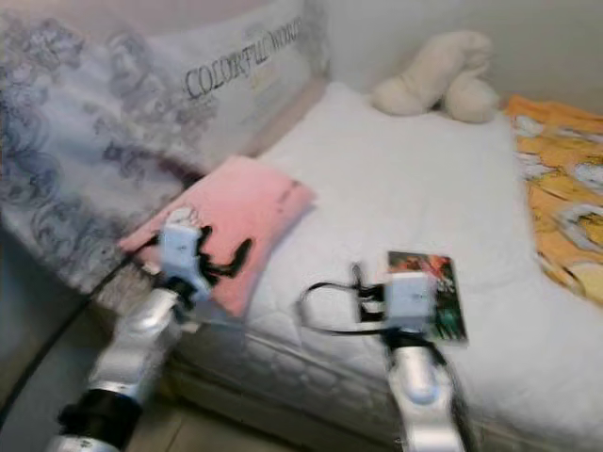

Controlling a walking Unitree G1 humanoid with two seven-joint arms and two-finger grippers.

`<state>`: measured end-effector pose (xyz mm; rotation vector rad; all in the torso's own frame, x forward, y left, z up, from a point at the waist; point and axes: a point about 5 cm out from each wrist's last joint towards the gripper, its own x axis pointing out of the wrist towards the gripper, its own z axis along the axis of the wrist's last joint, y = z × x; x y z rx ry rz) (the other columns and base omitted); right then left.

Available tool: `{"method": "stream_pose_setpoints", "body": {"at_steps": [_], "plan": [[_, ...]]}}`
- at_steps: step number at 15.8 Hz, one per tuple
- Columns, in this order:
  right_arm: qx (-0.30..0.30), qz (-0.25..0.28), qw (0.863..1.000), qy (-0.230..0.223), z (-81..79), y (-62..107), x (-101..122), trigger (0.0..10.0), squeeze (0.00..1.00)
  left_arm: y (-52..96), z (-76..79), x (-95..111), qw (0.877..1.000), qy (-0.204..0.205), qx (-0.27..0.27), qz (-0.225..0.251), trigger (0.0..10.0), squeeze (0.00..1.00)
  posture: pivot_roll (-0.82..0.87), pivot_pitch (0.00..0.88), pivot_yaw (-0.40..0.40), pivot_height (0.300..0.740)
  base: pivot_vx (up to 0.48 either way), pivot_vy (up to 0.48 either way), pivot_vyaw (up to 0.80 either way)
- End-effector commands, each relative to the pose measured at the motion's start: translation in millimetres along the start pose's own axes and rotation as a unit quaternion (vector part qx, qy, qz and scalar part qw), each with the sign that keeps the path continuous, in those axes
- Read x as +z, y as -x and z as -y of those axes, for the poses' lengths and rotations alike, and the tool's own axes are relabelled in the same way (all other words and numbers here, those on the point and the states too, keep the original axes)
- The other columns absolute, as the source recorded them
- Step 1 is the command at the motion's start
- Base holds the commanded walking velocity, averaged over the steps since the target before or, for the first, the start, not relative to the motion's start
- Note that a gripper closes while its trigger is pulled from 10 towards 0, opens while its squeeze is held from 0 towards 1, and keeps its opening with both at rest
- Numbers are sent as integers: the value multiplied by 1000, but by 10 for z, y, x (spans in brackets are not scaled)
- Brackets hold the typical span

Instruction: Clean up the room

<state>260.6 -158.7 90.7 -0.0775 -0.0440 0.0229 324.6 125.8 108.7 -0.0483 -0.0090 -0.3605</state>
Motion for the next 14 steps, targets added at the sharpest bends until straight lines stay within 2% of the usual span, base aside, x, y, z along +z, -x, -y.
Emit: {"method": "stream_pose_setpoints", "body": {"at_steps": [1, 3, 8, 10, 12, 13, 14], "plan": [[-14, -7, 1000, 7, 105, 45, -39, 10000, 0, -39, 109, 45, 1000, 3, -22, 8, 10000, 0, 121, 0, 2, 740, 0, 480, -800], [-14, -7, 1000, 5, 95, 77, -59, 10000, 0, -20, 109, 40, 999, -29, -21, 10, 10000, 0, 119, 0, 4, 740, 0, 240, -784], [-14, -8, 1000, 8, 123, 92, -75, 10000, 0, -56, 117, 5, 1000, -25, 4, -4, 10000, 0, 107, 0, -1, 740, 0, 0, 0], [-17, -5, 1000, 10, 155, 61, -51, 10000, 0, -47, 173, -6, 1000, 16, 16, 2, 10000, 0, 104, 0, -3, 740, 0, -234, 0], [-23, -4, 1000, 3, 180, 34, -45, 10000, 0, -51, 156, -74, 994, 81, 67, -9, 10000, 0, 102, 0, -6, 740, 122, -429, 0], [-32, -3, 999, -18, 203, 33, -42, 10000, 0, -65, 143, -98, 991, 99, 83, -15, 10000, 0, 103, 0, -8, 740, 270, -394, 0], [-40, -3, 998, -37, 224, 35, -42, 10000, 0, -77, 162, -93, 992, 96, 79, -13, 10000, 0, 103, 0, -10, 740, 266, -394, 0]]}}
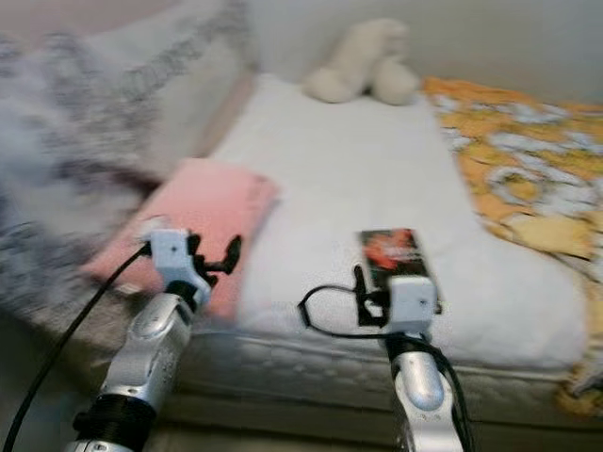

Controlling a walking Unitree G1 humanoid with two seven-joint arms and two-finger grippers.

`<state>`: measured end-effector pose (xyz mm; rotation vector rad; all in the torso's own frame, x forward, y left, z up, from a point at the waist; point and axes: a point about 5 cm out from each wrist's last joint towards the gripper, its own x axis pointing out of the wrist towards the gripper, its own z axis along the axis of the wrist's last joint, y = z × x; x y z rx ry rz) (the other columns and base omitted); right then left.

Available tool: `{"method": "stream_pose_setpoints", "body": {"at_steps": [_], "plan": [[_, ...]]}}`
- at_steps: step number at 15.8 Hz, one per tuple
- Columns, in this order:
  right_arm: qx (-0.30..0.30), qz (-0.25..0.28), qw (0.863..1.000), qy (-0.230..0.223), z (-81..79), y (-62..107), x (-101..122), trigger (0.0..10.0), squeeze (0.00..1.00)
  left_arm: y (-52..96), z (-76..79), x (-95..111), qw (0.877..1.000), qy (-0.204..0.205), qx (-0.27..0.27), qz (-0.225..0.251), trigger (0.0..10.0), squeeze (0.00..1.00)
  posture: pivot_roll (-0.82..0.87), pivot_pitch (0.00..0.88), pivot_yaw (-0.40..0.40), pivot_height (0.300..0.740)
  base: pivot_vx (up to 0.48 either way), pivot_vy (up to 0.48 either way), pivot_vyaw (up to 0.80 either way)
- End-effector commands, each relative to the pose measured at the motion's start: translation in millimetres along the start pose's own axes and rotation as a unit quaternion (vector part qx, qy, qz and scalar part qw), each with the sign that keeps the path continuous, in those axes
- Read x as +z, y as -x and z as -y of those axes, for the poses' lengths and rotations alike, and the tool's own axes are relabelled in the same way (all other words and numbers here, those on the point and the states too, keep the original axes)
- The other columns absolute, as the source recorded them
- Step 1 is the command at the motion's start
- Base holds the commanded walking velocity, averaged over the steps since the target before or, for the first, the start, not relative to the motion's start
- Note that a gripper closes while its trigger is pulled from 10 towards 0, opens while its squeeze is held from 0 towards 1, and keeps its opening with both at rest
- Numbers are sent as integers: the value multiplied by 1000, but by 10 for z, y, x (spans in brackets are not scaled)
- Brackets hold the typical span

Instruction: Clean up the room

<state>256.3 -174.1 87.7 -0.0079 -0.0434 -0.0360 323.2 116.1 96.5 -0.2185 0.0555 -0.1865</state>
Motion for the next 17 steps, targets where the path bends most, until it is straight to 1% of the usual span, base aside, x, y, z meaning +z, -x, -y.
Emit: {"method": "stream_pose_setpoints", "body": {"at_steps": [1, 2, 3, 5, 8, 9, 10, 12, 13, 14, 15, 16, 17], "plan": [[-25, 0, 999, -30, 123, -11, 0, 10000, 0, -53, 134, 36, 1000, -4, -21, 5, 10000, 0, 102, 0, -12, 740, 266, -398, 0], [-36, -3, 999, -40, 170, -3, -22, 10000, 0, -59, 170, 44, 999, -8, -33, 6, 10000, 0, 99, 0, -11, 740, 270, -394, 0], [-39, -11, 999, -32, 204, 4, -55, 10000, 0, -63, 198, 41, 999, -18, -45, 4, 10000, 0, 95, 0, -10, 740, 270, -394, 0], [-27, -13, 999, -14, 204, 4, -64, 10000, 0, -84, 234, 46, 998, -19, -52, 4, 10000, 0, 87, 0, -9, 740, 266, -396, 0], [-17, -12, 1000, -5, 188, 2, -64, 10000, 0, -92, 278, 44, 998, -17, -60, 5, 10000, 0, 81, 0, -11, 740, 268, -396, 0], [-13, -11, 1000, -2, 185, 6, -61, 10000, 0, -78, 318, 19, 997, -20, -68, 3, 10000, 0, 75, 0, -13, 740, 270, -394, 0], [-11, -12, 1000, 2, 190, 11, -63, 10000, 0, -62, 350, -19, 997, -32, -75, -1, 10000, 0, 72, 0, -13, 740, 270, -394, 0], [-8, -17, 1000, 10, 224, 21, -77, 10000, 0, -65, 366, -114, 996, -51, -75, -21, 10000, 0, 65, 0, -22, 740, 272, -394, 0], [-6, -25, 1000, 14, 253, 49, -93, 10000, 0, -102, 322, -213, 995, -64, -59, -54, 10000, 0, 59, 0, -32, 740, 0, 0, 0], [-5, -32, 999, 21, 277, 79, -112, 10000, 0, -126, 298, -282, 992, -87, -53, -72, 10000, 0, 41, 0, -40, 740, 0, 0, 0], [-6, -36, 999, 36, 347, 166, -97, 10000, 0, -166, 253, -364, 991, -91, -34, -96, 10000, 0, -10, 0, -59, 740, 0, 0, 0], [-12, -33, 998, 48, 424, 255, -55, 10000, 0, -189, 270, -397, 992, -71, -30, -104, 10000, 0, -45, 13, -78, 740, 0, 0, 0], [-17, -36, 998, 55, 493, 380, -34, 10000, 0, -199, 307, -405, 994, -49, -28, -95, 10000, 0, -72, 63, -110, 740, 0, 0, 0]]}}
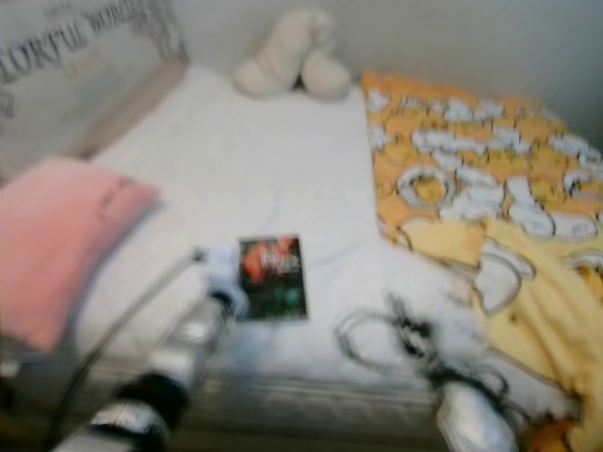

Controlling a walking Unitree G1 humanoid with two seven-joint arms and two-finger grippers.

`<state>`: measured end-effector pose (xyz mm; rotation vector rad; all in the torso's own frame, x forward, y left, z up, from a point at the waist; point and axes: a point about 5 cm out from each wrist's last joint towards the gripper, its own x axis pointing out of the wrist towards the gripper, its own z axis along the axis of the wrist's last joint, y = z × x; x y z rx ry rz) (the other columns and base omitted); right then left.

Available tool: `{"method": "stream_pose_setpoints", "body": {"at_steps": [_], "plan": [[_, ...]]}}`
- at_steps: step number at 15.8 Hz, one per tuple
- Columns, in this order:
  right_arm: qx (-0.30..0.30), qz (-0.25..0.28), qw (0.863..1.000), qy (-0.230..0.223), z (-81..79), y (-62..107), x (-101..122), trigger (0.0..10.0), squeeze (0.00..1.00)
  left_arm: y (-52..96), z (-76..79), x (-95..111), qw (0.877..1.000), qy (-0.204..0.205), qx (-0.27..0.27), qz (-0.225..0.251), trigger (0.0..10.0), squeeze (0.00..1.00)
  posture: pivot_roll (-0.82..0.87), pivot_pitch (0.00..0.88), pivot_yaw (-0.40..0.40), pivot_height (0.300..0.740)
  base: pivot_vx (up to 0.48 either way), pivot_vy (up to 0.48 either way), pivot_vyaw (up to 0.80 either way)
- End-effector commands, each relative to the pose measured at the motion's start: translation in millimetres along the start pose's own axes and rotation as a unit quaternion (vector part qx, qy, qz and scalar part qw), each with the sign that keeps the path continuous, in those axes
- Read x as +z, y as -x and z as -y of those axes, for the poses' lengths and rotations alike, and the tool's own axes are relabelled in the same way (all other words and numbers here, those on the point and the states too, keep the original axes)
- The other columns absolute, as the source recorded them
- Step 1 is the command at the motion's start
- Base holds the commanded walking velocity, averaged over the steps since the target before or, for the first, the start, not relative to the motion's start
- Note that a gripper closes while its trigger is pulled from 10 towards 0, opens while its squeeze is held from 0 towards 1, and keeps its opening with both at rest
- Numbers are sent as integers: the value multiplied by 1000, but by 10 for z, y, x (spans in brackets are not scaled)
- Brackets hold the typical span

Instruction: Clean up the room

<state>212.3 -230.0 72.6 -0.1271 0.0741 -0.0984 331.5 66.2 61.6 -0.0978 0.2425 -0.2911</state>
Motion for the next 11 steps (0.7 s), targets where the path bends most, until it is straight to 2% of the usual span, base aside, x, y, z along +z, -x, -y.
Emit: {"method": "stream_pose_setpoints", "body": {"at_steps": [1, 2, 3, 4, 7, 9, 11], "plan": [[23, 10, 1000, -18, -35, 131, 57, 10000, 0, -14, -45, 35, 1000, -19, 15, 15, 10000, 0, -91, 126, -134, 740, 0, 0, 0], [37, 5, 999, -11, -45, 213, 21, 10000, 0, -21, -45, 44, 998, -51, 25, 18, 10000, 0, -95, 134, -136, 740, 0, 0, 0], [76, -37, 996, 10, -84, 468, -167, 10000, 0, -29, -71, 64, 994, -101, 43, 26, 10000, 0, -114, 184, -152, 740, 0, 0, 0], [79, -63, 995, 13, -85, 594, -247, 10000, 0, -25, -103, 74, 990, -127, 53, 31, 10000, 0, -120, 208, -154, 740, 0, 0, 0], [105, -142, 984, 13, -41, 899, -453, 10000, 0, -26, -282, 130, 985, -143, 90, 41, 10000, 0, -121, 279, -171, 740, 0, 0, 0], [127, -158, 979, 13, -90, 1009, -473, 10000, 0, 4, -342, 113, 976, -181, 115, 50, 10000, 0, -96, 313, -175, 740, 0, 0, 0], [145, -159, 976, 14, -189, 1051, -468, 10000, 0, 22, -337, 104, 974, -178, 128, 63, 10000, 0, -103, 333, -181, 740, 0, 0, 0]]}}
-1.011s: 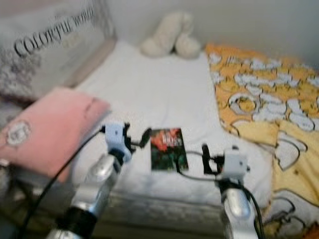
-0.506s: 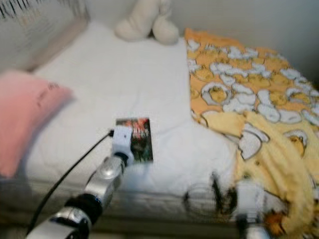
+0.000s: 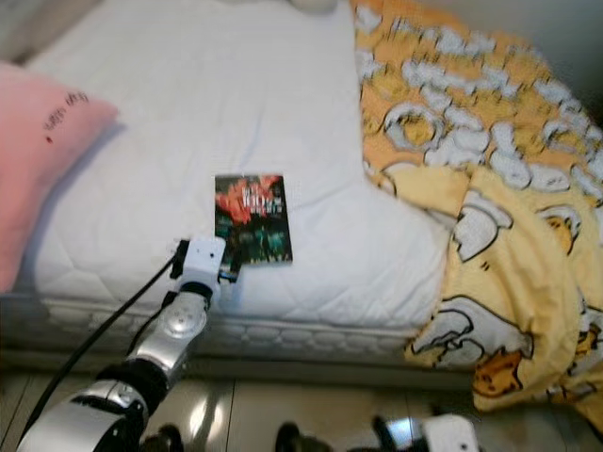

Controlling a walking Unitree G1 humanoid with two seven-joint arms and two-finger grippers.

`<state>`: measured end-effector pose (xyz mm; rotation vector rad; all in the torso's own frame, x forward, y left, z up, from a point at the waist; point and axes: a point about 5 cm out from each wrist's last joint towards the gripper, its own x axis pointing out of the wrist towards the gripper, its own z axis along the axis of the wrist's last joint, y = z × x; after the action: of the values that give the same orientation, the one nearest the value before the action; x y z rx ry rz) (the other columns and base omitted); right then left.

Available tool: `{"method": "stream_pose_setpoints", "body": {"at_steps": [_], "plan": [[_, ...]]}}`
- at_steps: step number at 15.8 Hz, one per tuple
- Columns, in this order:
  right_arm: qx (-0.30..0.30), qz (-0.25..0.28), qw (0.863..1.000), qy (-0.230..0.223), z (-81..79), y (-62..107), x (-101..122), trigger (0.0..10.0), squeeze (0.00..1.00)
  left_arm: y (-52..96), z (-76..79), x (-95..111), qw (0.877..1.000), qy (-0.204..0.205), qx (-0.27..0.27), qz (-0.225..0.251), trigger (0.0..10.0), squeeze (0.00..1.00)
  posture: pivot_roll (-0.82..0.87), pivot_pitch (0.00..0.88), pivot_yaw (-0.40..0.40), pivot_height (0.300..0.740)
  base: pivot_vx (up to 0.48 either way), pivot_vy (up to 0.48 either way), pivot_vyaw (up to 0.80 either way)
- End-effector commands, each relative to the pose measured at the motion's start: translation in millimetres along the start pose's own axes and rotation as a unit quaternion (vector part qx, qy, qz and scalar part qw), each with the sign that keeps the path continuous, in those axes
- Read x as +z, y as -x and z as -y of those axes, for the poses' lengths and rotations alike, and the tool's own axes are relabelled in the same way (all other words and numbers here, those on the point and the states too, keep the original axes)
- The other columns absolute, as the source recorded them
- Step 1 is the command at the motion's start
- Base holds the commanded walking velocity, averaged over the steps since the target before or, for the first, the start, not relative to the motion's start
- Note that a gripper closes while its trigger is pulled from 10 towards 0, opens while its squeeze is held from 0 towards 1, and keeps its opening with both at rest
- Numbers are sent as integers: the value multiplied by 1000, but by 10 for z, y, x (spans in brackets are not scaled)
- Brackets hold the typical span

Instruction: Clean up the room

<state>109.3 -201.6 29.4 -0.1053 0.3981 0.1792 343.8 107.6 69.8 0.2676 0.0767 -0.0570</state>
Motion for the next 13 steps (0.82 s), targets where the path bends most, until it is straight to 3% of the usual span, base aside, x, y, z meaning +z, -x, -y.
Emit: {"method": "stream_pose_setpoints", "body": {"at_steps": [1, 3, 5, 11, 13], "plan": [[-1, -7, 1000, 10, 32, 40, 3, 10000, 0, 22, 83, -4, 1000, 4, -1, 1, 10000, 0, -103, 334, -182, 740, 0, 0, 0], [-1, -10, 1000, 11, 40, 44, -1, 10000, 0, 35, 119, -39, 999, 30, 6, -17, 10000, 0, -105, 334, -184, 740, 0, 0, 0], [0, -14, 1000, 13, 39, 59, -7, 10000, 0, 55, 263, 8, 1000, 27, -11, -3, 10000, 0, -105, 332, -183, 740, 0, 0, 0], [-1, -23, 1000, 14, 18, 61, -35, 10000, 0, 43, 404, 70, 998, 49, -48, -8, 10000, 0, -117, 328, -177, 740, 0, 0, 0], [-4, -35, 999, 11, 23, 82, -71, 10000, 0, 72, 490, -62, 988, 103, -71, -85, 10000, 0, -120, 328, -174, 740, 0, 0, 0]]}}
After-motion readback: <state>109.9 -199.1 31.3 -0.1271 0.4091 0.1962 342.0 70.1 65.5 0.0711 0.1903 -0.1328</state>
